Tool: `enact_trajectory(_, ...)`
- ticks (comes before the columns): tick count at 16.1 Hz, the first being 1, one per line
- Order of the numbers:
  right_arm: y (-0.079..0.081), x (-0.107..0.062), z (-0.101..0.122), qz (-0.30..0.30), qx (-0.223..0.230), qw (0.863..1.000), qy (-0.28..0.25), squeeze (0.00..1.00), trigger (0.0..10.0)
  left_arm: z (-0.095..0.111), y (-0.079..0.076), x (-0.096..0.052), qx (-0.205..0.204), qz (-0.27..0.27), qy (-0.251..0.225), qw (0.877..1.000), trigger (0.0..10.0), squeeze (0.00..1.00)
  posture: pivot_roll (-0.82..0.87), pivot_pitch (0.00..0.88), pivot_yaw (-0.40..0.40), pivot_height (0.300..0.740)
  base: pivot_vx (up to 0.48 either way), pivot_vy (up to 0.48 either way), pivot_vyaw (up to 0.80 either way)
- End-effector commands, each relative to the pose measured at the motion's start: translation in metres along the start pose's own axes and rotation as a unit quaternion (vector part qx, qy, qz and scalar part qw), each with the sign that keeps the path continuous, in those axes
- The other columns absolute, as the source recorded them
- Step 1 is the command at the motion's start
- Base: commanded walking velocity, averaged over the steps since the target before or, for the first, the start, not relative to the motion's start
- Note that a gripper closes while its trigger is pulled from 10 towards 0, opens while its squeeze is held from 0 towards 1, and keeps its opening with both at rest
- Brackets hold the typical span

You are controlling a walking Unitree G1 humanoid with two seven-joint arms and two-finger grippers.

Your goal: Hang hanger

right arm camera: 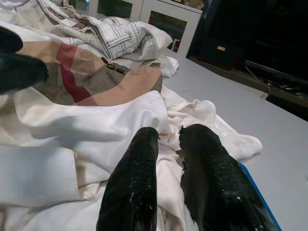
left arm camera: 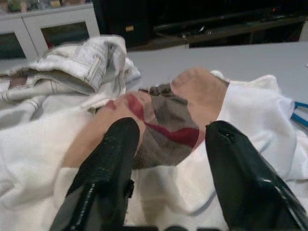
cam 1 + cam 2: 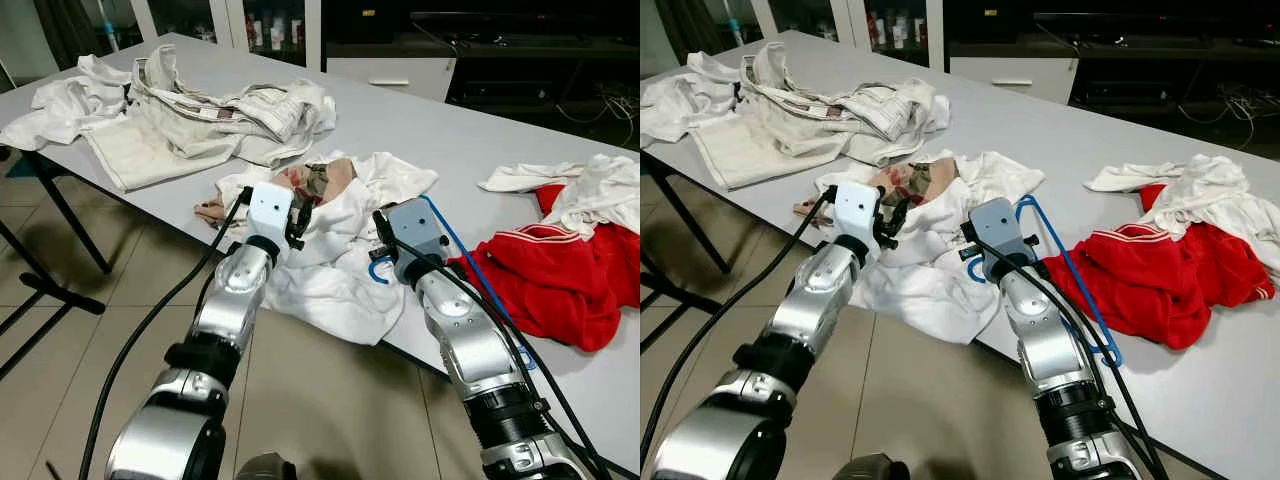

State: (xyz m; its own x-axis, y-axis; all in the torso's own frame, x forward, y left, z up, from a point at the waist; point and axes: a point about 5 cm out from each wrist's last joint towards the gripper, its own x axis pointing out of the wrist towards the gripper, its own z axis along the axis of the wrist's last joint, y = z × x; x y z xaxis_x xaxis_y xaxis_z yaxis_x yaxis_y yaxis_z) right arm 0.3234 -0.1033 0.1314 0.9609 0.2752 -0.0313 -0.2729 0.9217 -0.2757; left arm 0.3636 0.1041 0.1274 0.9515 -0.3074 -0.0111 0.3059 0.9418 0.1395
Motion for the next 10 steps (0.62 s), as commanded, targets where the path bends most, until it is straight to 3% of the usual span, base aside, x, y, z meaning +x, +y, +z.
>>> enact_trajectory(1,0.001,-0.002,0.001,0.0,0.003,1.0,-0.001,0.0,10.0,-0.003,0.005,0.003,-0.009,0.013,0.019,1.0,10.0,0.0,0.0,0.003,0.022,0.723,0.0,0.0,0.0)
enact_trajectory(5,0.001,-0.003,0.002,0.002,0.002,1.0,-0.003,0.0,10.0,-0.002,0.012,0.009,-0.027,0.038,0.039,0.998,10.0,0.0,-0.01,0.004,0.02,0.723,0.0,0.0,0.0)
enact_trajectory(7,0.0,-0.004,0.003,0.001,0.0,1.0,-0.005,0.0,10.0,0.0,0.013,0.009,-0.025,0.045,0.024,0.998,10.0,0.0,-0.01,0.006,0.019,0.723,0.0,0.0,0.0)
enact_trajectory(10,-0.001,-0.005,0.004,0.0,0.0,1.0,-0.01,0.0,10.0,0.018,0.007,0.007,-0.017,0.029,-0.057,0.998,10.0,0.0,0.0,0.009,0.012,0.723,0.0,0.0,0.0)
